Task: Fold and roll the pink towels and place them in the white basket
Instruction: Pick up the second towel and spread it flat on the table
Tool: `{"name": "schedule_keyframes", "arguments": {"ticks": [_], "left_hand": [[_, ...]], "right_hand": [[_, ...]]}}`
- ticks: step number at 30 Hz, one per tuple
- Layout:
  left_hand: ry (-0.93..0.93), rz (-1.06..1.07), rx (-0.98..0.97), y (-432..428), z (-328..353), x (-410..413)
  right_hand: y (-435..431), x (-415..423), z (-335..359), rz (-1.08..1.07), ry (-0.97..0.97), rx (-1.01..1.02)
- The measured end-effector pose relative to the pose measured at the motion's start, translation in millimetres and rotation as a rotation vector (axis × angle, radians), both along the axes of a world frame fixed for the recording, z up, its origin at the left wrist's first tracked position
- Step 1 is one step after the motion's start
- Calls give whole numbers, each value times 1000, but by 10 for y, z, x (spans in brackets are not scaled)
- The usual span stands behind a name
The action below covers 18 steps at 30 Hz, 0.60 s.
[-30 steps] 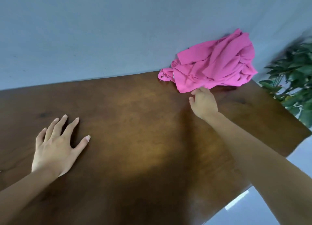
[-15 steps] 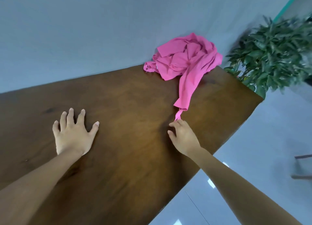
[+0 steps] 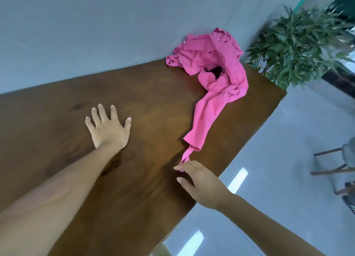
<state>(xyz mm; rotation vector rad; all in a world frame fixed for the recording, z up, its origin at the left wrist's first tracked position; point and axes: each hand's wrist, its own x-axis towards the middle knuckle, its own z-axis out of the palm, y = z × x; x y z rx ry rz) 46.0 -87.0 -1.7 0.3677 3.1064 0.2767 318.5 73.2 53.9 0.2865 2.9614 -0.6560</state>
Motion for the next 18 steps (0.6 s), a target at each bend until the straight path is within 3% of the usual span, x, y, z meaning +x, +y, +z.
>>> {"name": "schedule_keyframes", "arguments": {"ticks": [8, 15, 18], "left_hand": [[-4, -17, 9, -27, -75, -15], [7, 7, -153, 139, 74, 10], [7, -48, -30, 432, 202, 135]], "right_hand": [[245, 29, 154, 60, 61, 36], [1002, -189, 185, 190, 147, 113], [1418, -340, 217, 211, 216, 132]]}}
